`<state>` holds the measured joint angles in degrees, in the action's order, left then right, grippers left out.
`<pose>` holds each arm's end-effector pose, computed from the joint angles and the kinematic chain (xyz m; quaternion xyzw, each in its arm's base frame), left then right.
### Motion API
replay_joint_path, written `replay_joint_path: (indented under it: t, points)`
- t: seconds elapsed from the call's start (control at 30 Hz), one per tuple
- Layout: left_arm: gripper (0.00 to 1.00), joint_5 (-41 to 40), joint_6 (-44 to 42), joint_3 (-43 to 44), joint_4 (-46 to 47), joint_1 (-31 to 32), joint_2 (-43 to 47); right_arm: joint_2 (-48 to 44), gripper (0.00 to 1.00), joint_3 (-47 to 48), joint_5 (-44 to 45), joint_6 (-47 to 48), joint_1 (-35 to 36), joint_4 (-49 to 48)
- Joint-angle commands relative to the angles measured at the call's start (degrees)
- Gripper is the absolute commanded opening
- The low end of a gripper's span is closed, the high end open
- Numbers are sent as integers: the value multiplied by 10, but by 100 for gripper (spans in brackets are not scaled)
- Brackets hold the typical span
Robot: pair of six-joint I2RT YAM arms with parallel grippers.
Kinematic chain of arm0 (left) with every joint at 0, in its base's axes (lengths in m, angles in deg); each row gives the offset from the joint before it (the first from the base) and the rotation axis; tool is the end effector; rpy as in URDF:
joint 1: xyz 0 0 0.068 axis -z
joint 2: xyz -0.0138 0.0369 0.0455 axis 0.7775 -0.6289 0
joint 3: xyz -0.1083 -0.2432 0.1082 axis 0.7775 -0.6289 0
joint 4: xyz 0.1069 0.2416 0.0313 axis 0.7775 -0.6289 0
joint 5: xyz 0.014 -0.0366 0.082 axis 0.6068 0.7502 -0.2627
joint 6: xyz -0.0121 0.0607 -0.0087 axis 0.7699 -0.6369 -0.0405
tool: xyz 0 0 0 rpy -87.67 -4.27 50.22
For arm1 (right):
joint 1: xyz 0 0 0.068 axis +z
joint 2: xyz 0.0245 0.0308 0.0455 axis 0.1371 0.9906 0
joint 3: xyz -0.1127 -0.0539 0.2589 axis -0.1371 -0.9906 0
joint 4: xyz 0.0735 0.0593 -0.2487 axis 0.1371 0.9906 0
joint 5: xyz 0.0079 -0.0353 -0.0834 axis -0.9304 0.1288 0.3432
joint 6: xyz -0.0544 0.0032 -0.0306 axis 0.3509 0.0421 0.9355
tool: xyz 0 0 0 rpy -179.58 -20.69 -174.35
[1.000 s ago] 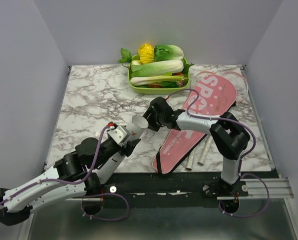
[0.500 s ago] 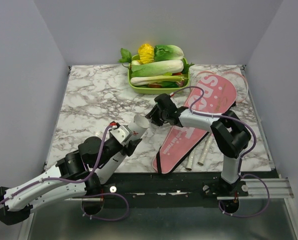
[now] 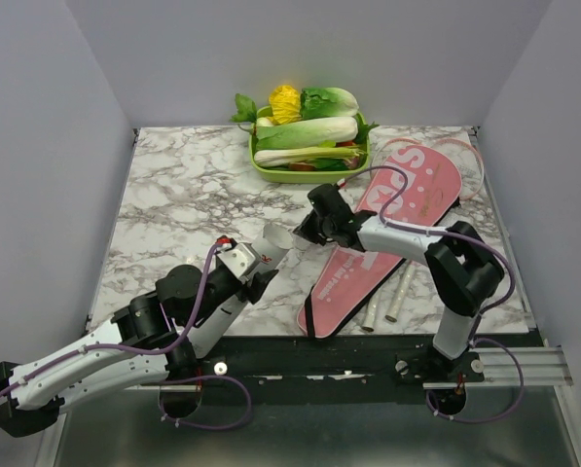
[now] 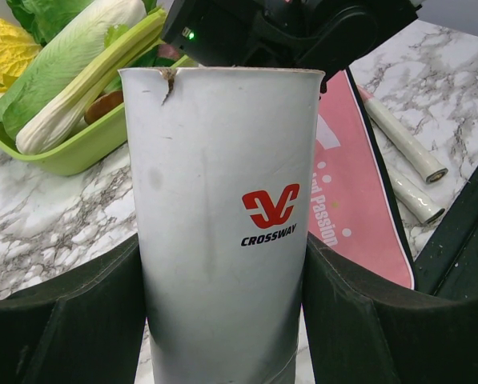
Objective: Pack up the badminton gear
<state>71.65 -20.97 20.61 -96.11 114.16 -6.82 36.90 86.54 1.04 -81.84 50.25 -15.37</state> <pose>0.0734 -0.1158 0.3270 0.3207 0.6785 -0.2450 0.6138 0.3058 0.2719 0.1855 0.2337 0.8929 0.2874 0.2560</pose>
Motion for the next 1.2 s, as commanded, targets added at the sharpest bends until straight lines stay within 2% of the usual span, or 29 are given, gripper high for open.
replay_joint_path:
  t: [0.0, 0.2, 0.33, 0.37, 0.53, 0.67, 0.83, 0.97, 1.17]
  points:
    - [0, -1, 28, 2, -12, 2, -1, -69, 1, -16, 40, 55, -2, 3]
    - [0, 13, 24, 1, -9, 2, -5, -169, 1, -9, 30, 186, -4, 34]
    - [0, 44, 20, 2, -8, 3, -20, -229, 1, 25, -49, 273, -11, 93]
    - [0, 55, 20, 2, -8, 2, -23, -252, 1, 32, -59, 316, -11, 121]
    - [0, 112, 18, 4, -6, 2, -46, -320, 1, 88, -167, 411, -11, 224]
    - [0, 158, 18, 6, -3, 2, -66, -354, 1, 157, -217, 488, -10, 360]
    - [0, 216, 18, 4, 4, 3, -88, -404, 1, 225, -264, 545, -11, 475]
    - [0, 238, 18, 5, 7, 3, -98, -405, 1, 267, -315, 581, -9, 573]
    - [0, 248, 19, 5, 9, 3, -90, -422, 1, 252, -346, 586, -9, 591]
